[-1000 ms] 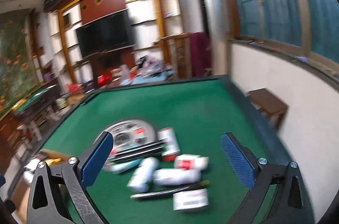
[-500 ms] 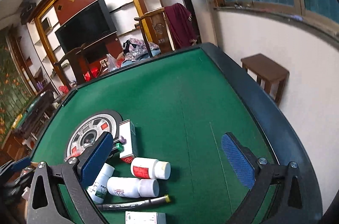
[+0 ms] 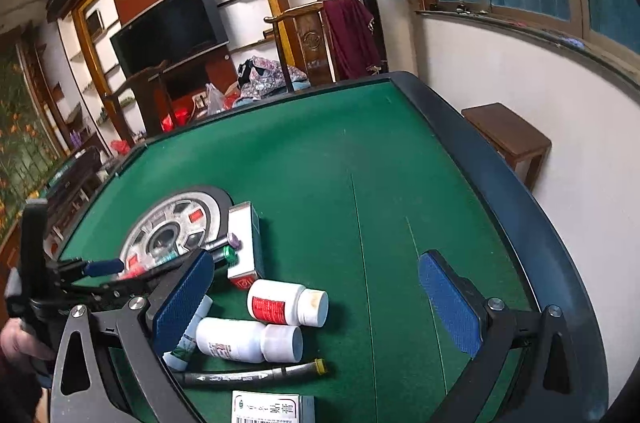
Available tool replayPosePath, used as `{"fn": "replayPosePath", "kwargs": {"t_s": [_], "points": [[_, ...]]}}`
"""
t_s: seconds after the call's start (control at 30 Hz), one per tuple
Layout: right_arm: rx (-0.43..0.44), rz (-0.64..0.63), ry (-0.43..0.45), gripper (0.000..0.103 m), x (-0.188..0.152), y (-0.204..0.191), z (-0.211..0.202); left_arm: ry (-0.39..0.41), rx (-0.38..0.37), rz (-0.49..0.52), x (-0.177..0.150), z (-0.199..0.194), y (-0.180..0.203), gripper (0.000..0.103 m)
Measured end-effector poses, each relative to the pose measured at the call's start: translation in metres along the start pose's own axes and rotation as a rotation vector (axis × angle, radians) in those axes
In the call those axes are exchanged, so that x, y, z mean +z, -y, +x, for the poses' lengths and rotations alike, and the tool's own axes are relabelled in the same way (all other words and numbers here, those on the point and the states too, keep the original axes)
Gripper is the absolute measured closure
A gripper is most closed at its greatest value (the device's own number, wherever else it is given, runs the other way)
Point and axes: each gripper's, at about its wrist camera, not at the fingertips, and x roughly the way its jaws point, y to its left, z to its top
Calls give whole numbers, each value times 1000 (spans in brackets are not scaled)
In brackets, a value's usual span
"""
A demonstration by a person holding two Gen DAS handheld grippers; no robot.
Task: Organize objects
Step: 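Grasp the clear tube with red contents with the left tool while the right tool approaches the white barcode box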
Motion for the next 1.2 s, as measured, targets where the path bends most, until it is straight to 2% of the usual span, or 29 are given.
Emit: {"fn": "replayPosePath", "kwargs": {"t_s": [0.07,0.2,0.23,0.33,0.53,0.6,0.7,0.73,0.77,0.97,1.2], "points": [[-3,-15,-21,0,-3,-3,6,-19,-30,25,-4,-3,8,87],[-11,-26,-37,0,-8,-5,12,0,-16,23,-9,-13,7,87],[-13,-27,-36,0,-8,-5,12,15,-19,9,-10,-17,4,84],[-18,-27,-29,0,-8,-4,12,37,-27,-57,-6,-20,-5,52],[-11,-26,-50,0,-9,-6,14,4,85,17,-5,3,13,51],[-8,-28,-53,0,-10,-7,13,-30,102,48,-5,11,20,60],[-8,-43,-50,0,-10,-11,13,-22,91,44,-4,13,23,73],[-10,-50,-47,0,-10,-12,13,-20,73,25,-3,13,23,83],[-12,-55,-46,0,-10,-13,14,-17,60,9,-4,14,21,88],[-18,-36,-54,0,-11,-9,18,24,64,-52,-13,-2,19,91],[7,21,-55,0,-9,2,19,159,36,-123,-43,-86,23,91]]}}
